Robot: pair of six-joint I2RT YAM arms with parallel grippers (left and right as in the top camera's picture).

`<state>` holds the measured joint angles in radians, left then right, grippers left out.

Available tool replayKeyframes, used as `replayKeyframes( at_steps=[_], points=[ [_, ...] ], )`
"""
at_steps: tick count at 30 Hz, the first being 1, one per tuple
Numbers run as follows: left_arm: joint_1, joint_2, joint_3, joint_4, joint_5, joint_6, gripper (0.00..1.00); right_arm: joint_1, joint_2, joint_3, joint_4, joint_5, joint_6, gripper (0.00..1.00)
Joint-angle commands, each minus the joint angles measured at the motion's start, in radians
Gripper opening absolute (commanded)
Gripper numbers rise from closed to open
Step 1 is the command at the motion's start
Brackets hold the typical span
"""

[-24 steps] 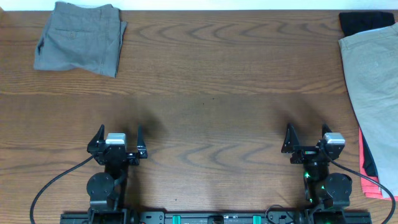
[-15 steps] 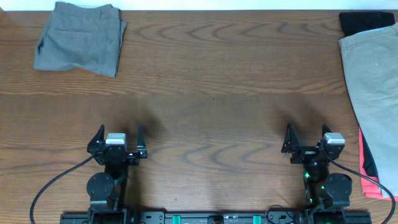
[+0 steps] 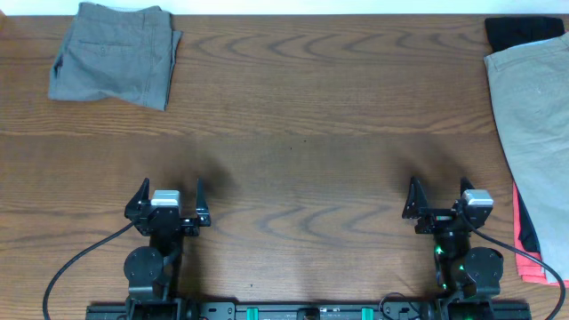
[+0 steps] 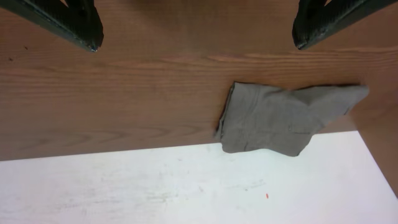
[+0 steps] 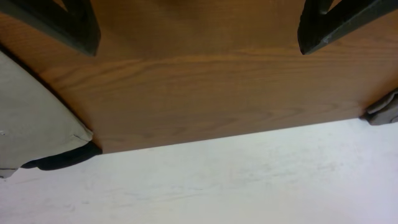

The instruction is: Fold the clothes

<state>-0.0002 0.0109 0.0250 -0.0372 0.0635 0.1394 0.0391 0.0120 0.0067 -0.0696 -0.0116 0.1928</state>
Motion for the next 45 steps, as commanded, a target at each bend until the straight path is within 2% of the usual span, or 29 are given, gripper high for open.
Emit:
replayKeyframes(
  at_steps=[1, 22, 25, 29, 31, 36, 45],
  points=[
    [0.0, -0.006, -0.021, -0.027, -0.001, 0.014, 0.98, 0.009, -0.003, -0.001, -0.003, -0.008, -0.014, 0.99],
    [0.0, -0.006, -0.021, -0.027, -0.001, 0.014, 0.98, 0.009, -0.003, -0.001, 0.009, -0.013, 0.013, 0.99],
    [0.0, -0.006, -0.021, -0.027, -0.001, 0.014, 0.98, 0.009, -0.003, -0.001, 0.014, -0.104, 0.152, 0.99],
    [0.0, -0.006, -0.021, -0.027, -0.001, 0.014, 0.98, 0.009, -0.003, -0.001, 0.026, -0.415, 0.524, 0.99],
    [0.0, -0.006, -0.021, -0.027, -0.001, 0.014, 0.98, 0.009, -0.003, -0.001, 0.026, -0.516, 0.635, 0.99],
    [0.0, -0.006, -0.021, -0.027, -0.001, 0.014, 0.98, 0.009, -0.003, -0.001, 0.042, -0.614, 0.683, 0.99],
    [0.0, -0.006, -0.021, -0.027, -0.001, 0.014, 0.98, 0.007, -0.003, 0.025, 0.285, -0.583, 0.685, 0.99]
  ],
)
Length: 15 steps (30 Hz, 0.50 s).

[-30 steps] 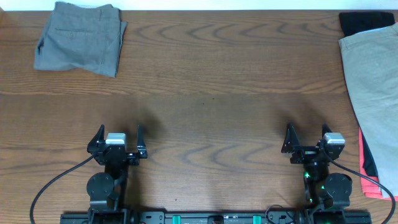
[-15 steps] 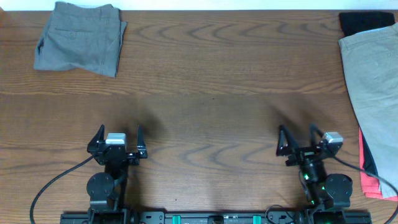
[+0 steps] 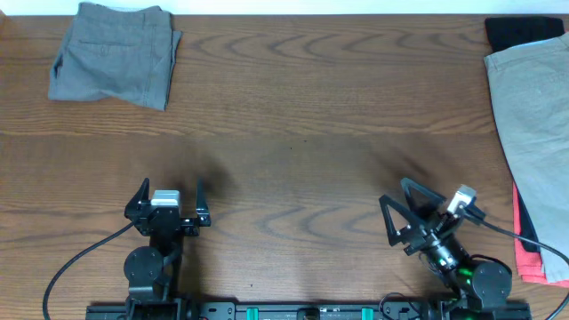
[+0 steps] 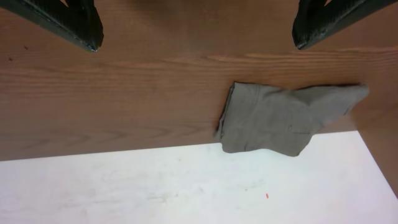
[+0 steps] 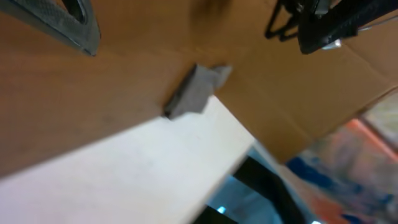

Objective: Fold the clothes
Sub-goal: 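Reach the right gripper to the khaki shorts pile at right edge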

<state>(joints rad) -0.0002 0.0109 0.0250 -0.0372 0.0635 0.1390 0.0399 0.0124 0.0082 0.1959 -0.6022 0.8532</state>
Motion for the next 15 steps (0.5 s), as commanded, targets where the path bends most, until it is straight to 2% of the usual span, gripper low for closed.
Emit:
replayKeyframes(
  at_steps=[1, 4, 8, 11, 15],
  points=[
    [0.0, -0.006, -0.021, -0.027, -0.001, 0.014, 0.98, 0.006, -0.003, 0.039, 0.018, 0.035, 0.019, 0.99],
    [0.0, -0.006, -0.021, -0.027, -0.001, 0.014, 0.98, 0.006, 0.018, 0.111, 0.003, 0.121, -0.057, 0.99],
    [0.0, -0.006, -0.021, -0.027, -0.001, 0.014, 0.98, 0.006, 0.127, 0.275, -0.103, 0.242, -0.245, 0.99],
    [0.0, -0.006, -0.021, -0.027, -0.001, 0.014, 0.98, 0.006, 0.29, 0.438, -0.206, 0.341, -0.424, 0.99],
    [0.0, -0.006, -0.021, -0.027, -0.001, 0.014, 0.98, 0.006, 0.547, 0.647, -0.318, 0.55, -0.565, 0.99]
  ],
)
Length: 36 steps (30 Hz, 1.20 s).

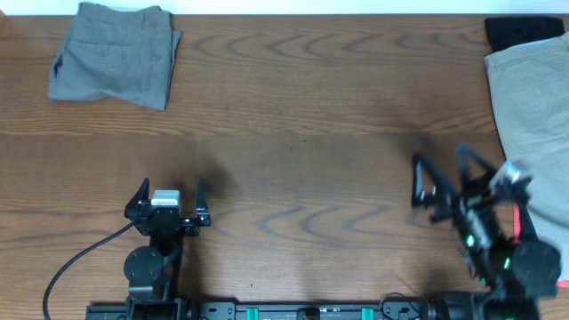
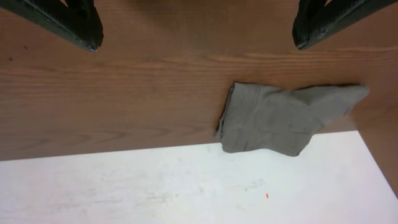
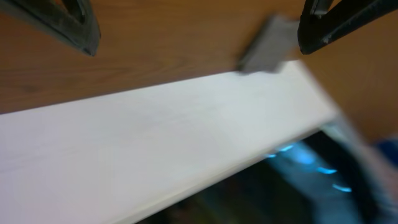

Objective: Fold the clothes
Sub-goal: 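Reach the right gripper to the khaki shorts pile at right edge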

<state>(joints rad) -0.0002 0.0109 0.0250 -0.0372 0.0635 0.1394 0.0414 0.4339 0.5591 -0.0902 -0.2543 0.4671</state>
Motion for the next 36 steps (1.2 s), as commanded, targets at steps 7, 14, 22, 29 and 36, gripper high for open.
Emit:
replayKeyframes(
  at_steps=[7, 14, 22, 29, 36],
  points=[
    [0.0, -0.006, -0.021, -0.027, -0.001, 0.014, 0.98, -0.042, 0.66, 0.508, -0.227, 0.573, -0.344, 0.99],
    [0.0, -0.006, -0.021, -0.027, -0.001, 0.014, 0.98, -0.198, 1.218, 1.043, -0.621, 0.586, -0.387, 0.99],
    [0.0, -0.006, -0.021, -0.027, -0.001, 0.014, 0.98, -0.236, 1.479, 1.162, -0.595, 0.606, -0.591, 0.99],
    [0.0, -0.006, -0.021, -0.027, -0.001, 0.014, 0.98, -0.243, 1.64, 1.162, -0.421, 0.862, -0.837, 0.99],
    [0.0, -0.006, -0.021, -0.027, -0.001, 0.014, 0.98, -0.248, 1.788, 1.162, -0.32, 0.917, -0.913, 0.99]
  ],
)
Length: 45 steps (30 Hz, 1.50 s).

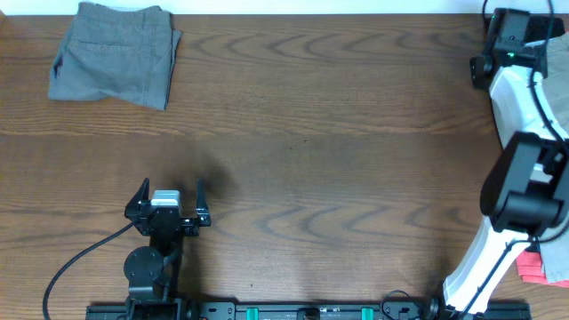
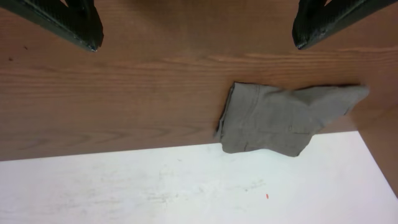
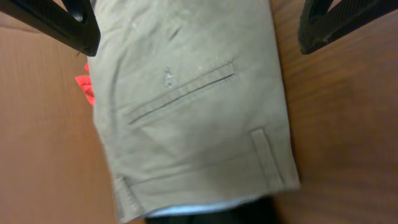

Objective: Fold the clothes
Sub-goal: 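Reach the right gripper to the khaki shorts pile at right edge, then grasp the khaki shorts waistband with the right gripper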

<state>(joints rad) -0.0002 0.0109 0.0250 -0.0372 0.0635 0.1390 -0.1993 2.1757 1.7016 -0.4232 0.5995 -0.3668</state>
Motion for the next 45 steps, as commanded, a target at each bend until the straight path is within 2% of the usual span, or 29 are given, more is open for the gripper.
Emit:
replayKeyframes(
  at_steps=[1, 12, 14, 17, 18, 23, 26, 32, 35, 37, 38, 44, 45],
  points=[
    [0.0, -0.006, -0.021, -0.027, -0.001, 0.014, 0.98, -0.007, 0.061, 0.02, 0.021, 0.063, -0.086, 0.99],
    [0.0, -0.006, -0.021, -0.027, -0.001, 0.014, 0.98, -0.013, 0.182, 0.019, 0.116, 0.082, -0.106, 0.97],
    [0.0, -0.006, -0.021, -0.027, -0.001, 0.014, 0.98, -0.02, 0.191, 0.019, 0.121, 0.081, -0.106, 0.89],
    [0.0, -0.006, -0.021, -0.027, -0.001, 0.014, 0.98, -0.031, 0.194, 0.019, 0.126, 0.079, -0.105, 0.68],
    [0.0, -0.006, -0.021, -0.027, -0.001, 0.014, 0.98, -0.036, 0.194, 0.019, 0.128, 0.074, -0.105, 0.63],
    [0.0, -0.006, -0.021, -0.027, -0.001, 0.014, 0.98, -0.049, 0.194, 0.019, 0.127, 0.053, -0.075, 0.66],
    [0.0, -0.006, -0.021, -0.027, -0.001, 0.014, 0.98, -0.055, 0.194, 0.019, 0.124, 0.039, -0.046, 0.56],
    [0.0, -0.006, -0.021, -0.027, -0.001, 0.014, 0.98, -0.056, 0.194, 0.019, 0.124, 0.041, 0.026, 0.27],
    [0.0, -0.006, -0.021, -0.027, -0.001, 0.014, 0.98, -0.055, 0.193, 0.021, 0.125, 0.064, 0.066, 0.25],
    [0.0, -0.006, -0.021, -0.027, -0.001, 0.014, 0.98, -0.055, 0.193, 0.026, 0.124, 0.084, 0.092, 0.34],
    [0.0, -0.006, -0.021, -0.027, -0.001, 0.014, 0.98, -0.055, 0.193, 0.029, 0.122, 0.093, 0.101, 0.35],
    [0.0, -0.006, -0.021, -0.027, -0.001, 0.014, 0.98, -0.052, 0.186, 0.087, 0.049, 0.097, 0.121, 0.33],
    [0.0, -0.006, -0.021, -0.027, -0.001, 0.014, 0.98, -0.051, 0.186, 0.1, 0.035, 0.097, 0.127, 0.3]
  ],
)
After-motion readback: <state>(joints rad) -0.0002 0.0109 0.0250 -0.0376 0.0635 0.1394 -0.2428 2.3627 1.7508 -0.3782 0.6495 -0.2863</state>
